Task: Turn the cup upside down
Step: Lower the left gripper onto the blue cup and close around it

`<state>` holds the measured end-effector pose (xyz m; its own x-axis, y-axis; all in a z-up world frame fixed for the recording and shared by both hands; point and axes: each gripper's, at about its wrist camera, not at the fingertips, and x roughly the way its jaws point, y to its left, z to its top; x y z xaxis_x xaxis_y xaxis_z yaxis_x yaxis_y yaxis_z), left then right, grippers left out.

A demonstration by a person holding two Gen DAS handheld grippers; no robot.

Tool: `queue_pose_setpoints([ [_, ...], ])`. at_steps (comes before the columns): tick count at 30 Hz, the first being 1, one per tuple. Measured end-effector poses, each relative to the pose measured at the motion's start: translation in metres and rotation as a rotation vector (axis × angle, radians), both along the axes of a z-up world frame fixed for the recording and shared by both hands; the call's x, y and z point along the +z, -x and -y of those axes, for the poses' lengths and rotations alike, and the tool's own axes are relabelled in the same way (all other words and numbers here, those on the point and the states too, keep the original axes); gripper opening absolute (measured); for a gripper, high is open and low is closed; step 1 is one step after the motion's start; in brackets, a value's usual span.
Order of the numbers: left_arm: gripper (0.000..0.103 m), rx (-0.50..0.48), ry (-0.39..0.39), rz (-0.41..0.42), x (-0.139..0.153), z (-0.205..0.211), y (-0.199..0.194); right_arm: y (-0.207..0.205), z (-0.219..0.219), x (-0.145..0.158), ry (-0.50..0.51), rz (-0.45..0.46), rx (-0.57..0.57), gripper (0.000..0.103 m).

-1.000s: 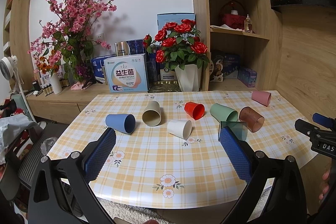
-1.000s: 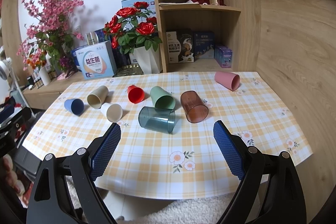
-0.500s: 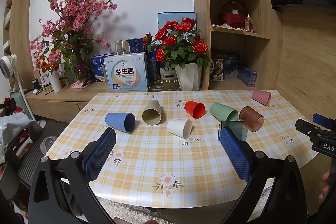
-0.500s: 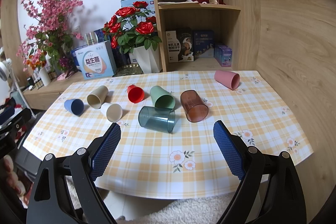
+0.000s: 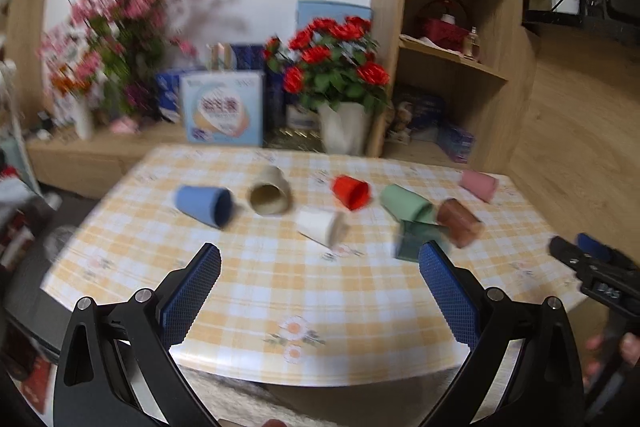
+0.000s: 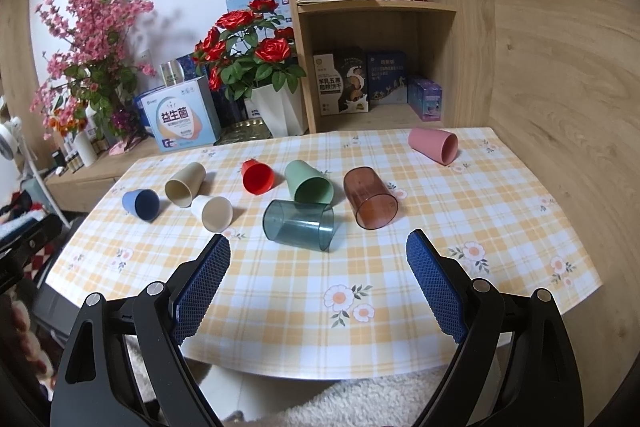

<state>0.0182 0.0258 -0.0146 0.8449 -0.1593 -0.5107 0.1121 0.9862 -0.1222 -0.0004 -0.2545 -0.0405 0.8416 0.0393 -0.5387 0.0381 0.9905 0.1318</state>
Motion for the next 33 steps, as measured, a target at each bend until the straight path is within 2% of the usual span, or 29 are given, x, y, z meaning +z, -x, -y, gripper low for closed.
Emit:
queue_pose_setpoints([
  [5, 0.097, 0.005, 0.002, -0.060, -0.010, -0.014, -0.018, -0.022, 0.009, -0.005, -0.041, -0.011, 0.015, 0.087],
  [8, 0.097, 0.059, 0.006, -0.129, -0.024, -0.033, -0.037, -0.037, 0.014, -0.010, -0.048, -0.013, 0.007, 0.087],
  [12, 0.097, 0.141, 0.073, -0.280, -0.048, -0.069, -0.069, -0.065, 0.021, -0.021, -0.058, -0.054, -0.010, 0.087],
  [15, 0.097, 0.207, 0.083, -0.346, -0.061, -0.092, -0.090, -0.083, 0.027, -0.034, -0.087, -0.086, -0.005, 0.087],
  [18, 0.097, 0.259, 0.148, -0.397, -0.069, -0.113, -0.115, -0.098, 0.029, -0.051, -0.110, -0.142, 0.013, 0.087],
  [19, 0.092, 0.288, 0.153, -0.407, -0.069, -0.120, -0.124, -0.103, 0.028, -0.058, -0.089, -0.161, 0.012, 0.087],
  [20, 0.076, 0.304, 0.156, -0.412, -0.069, -0.123, -0.133, -0.106, 0.025, -0.064, -0.060, -0.177, 0.010, 0.087],
  [21, 0.066, 0.313, 0.161, -0.421, -0.069, -0.127, -0.144, -0.108, 0.025, -0.067, -0.051, -0.185, 0.011, 0.087],
  [22, 0.061, 0.340, 0.187, -0.440, -0.071, -0.137, -0.164, -0.111, 0.023, -0.073, -0.051, -0.202, 0.014, 0.087],
  [24, 0.061, 0.385, 0.267, -0.475, -0.075, -0.152, -0.187, -0.116, 0.025, -0.079, -0.069, -0.225, 0.019, 0.087],
  [25, 0.061, 0.404, 0.355, -0.496, -0.079, -0.165, -0.205, -0.118, 0.025, -0.082, -0.071, -0.234, 0.026, 0.087],
  [27, 0.061, 0.438, 0.478, -0.523, -0.086, -0.184, -0.235, -0.122, 0.023, -0.085, -0.053, -0.242, 0.035, 0.087],
  [33, 0.076, 0.541, 0.735, -0.578, -0.121, -0.218, -0.287, -0.131, 0.024, -0.098, -0.036, -0.285, 0.032, 0.087],
])
